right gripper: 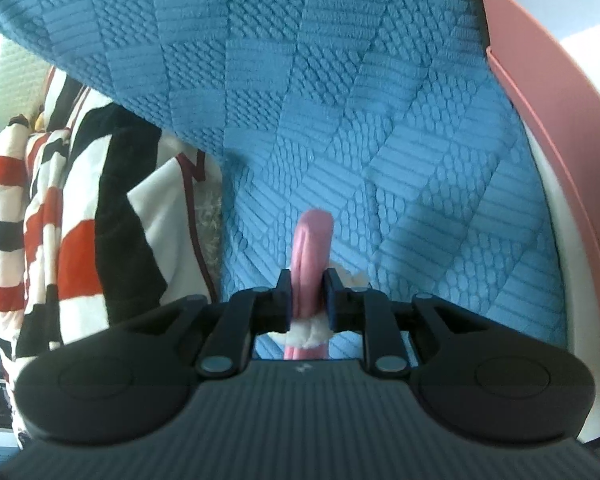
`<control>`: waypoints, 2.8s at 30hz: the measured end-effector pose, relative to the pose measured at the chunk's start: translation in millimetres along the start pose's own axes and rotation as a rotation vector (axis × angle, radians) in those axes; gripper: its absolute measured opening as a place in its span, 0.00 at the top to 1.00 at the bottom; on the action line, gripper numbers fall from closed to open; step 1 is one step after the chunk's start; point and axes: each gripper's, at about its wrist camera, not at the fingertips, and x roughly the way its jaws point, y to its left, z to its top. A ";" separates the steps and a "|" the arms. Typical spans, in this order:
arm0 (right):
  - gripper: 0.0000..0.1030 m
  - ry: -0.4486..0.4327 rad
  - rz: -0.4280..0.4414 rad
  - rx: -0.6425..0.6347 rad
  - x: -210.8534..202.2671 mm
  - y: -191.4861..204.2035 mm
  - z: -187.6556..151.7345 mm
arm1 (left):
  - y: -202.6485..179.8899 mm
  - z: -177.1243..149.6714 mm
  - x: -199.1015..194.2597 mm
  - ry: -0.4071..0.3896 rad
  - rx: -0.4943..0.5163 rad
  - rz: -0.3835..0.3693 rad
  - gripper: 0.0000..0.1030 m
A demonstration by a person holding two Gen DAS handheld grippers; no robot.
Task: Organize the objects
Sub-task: 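Grasp the banded pink strip with the right gripper beside the loop, then open the left gripper to release the strip to the right gripper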
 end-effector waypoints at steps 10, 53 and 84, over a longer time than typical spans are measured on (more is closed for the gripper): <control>0.78 0.019 0.015 0.015 13.6 -5.5 -21.2 | 4.2 1.0 3.1 0.013 -0.030 -0.019 0.89; 0.81 -0.046 0.054 0.121 45.7 -45.9 -55.0 | 15.1 -5.4 25.3 0.155 -0.210 -0.120 0.75; 0.85 -0.116 -0.231 -0.268 28.2 -43.4 -59.0 | 36.8 2.3 12.9 0.154 -0.309 -0.073 0.15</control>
